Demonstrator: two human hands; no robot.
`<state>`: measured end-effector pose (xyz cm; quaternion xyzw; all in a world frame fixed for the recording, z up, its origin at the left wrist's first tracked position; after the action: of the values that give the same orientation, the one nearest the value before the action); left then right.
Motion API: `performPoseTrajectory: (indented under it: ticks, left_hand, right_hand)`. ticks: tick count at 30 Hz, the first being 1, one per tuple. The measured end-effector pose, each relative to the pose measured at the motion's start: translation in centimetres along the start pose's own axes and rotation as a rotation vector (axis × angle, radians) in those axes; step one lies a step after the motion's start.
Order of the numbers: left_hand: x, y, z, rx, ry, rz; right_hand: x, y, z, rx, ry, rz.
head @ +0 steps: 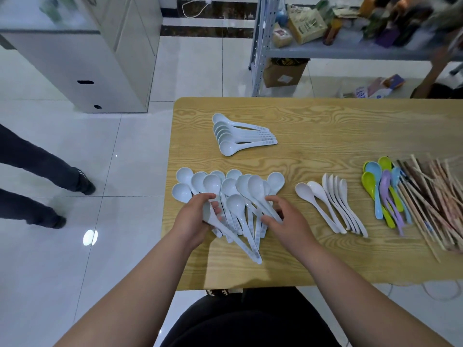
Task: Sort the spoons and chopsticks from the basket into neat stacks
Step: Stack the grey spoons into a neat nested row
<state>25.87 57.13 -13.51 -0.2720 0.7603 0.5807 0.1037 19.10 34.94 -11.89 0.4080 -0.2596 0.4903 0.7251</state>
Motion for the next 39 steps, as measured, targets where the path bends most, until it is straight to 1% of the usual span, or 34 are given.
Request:
performPoseTrajectory:
  ticks: [2, 6, 9, 11, 15, 17, 18, 20, 22, 23, 24, 26, 28, 30, 32, 34, 36, 39]
  left_hand:
    - [-0.2, 0.7, -0.6, 0.038, 0.063, 0.025]
    - [-1.2, 2.3, -1.5, 0.065, 0.031, -0.018]
    - [-1.7, 3.4, -1.7, 0.076, 0.055, -0.047]
    - [-2.0, 4.0, -1.7, 0.089, 0.066, -0.062]
    - [-2.5, 5.2, -2.0, 0.174, 0.008, -0.100]
    - [-2.8, 5.6, -1.6, 0.171, -0.028, -0.124]
    - [-3.0, 5.7, -1.4, 0.160, -0.018, -0.133]
    - [-3.5, 5.9, -0.9, 0.139, 0.070, -0.161]
    - [-3.9, 5.8, -0.5, 0.147, 0.159, -0.174]
    - [-3.9, 5.8, -0.4, 0.155, 0.176, -0.181]
    - [-4.0, 5.9, -0.4, 0.161, 0.176, -0.190]
    - [-4.0, 6.2, -0.8, 0.166, 0.159, -0.200]
    - [-3.9, 6.3, -1.0, 0.149, 0.138, -0.195]
    - [-3.8, 5.9, -0.8, 0.137, 0.069, -0.179]
    - [-4.1, 5.3, -0.5, 0.128, -0.098, -0.170]
    - [-4.4, 4.5, -0.3, 0.100, -0.298, -0.180]
    - [-4.9, 3.9, -0.6, 0.063, -0.452, -0.215]
    - [-6.0, 2.8, -1.9, -0.013, -0.677, -0.303]
  right_hand:
    - [2.2, 1.0, -0.6, 0.060, -0.030, 0.057]
    - [5.4, 2.8, -2.6, 0.182, 0.032, 0.155]
    - [6.4, 3.1, -3.1, 0.158, 0.040, 0.167]
    - [7.0, 3.2, -3.3, 0.155, 0.102, 0.181]
    - [9.0, 4.0, -4.1, 0.231, 0.228, 0.264]
    - [10.0, 4.4, -4.4, 0.265, 0.231, 0.286]
    - [10.1, 4.5, -4.4, 0.281, 0.150, 0.247]
    - [9.5, 4.4, -4.4, 0.345, -0.147, 0.041]
    - [8.3, 4.9, -5.2, 0.492, -0.405, -0.205]
    - [8.0, 5.4, -5.6, 0.579, -0.495, -0.290]
    - [7.7, 5.9, -5.9, 0.653, -0.572, -0.342]
    - [7.5, 6.2, -6.3, 0.731, -0.646, -0.354]
    - [7.0, 5.7, -6.0, 0.713, -0.608, -0.307]
    - [6.6, 4.5, -5.4, 0.654, -0.517, -0.244]
    - [6.3, 3.2, -4.2, 0.594, -0.365, -0.176]
    - [6.4, 1.8, -2.4, 0.559, -0.162, -0.091]
    - [6.4, 0.1, -0.7, 0.560, 0.028, -0.002]
    - [6.5, -2.5, 1.0, 0.574, 0.231, 0.122]
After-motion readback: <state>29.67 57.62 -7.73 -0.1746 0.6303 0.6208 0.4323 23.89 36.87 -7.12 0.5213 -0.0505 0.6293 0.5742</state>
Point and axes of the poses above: each hand's wrist, its own y-axis away from the middle knuckle, its own z-axis out of the back of the hand, x = y × z, the point moved 7 cm from there along -y, towards the middle knuckle, and after that the axes turned 4 degrees about z, right-handed, at the moved point
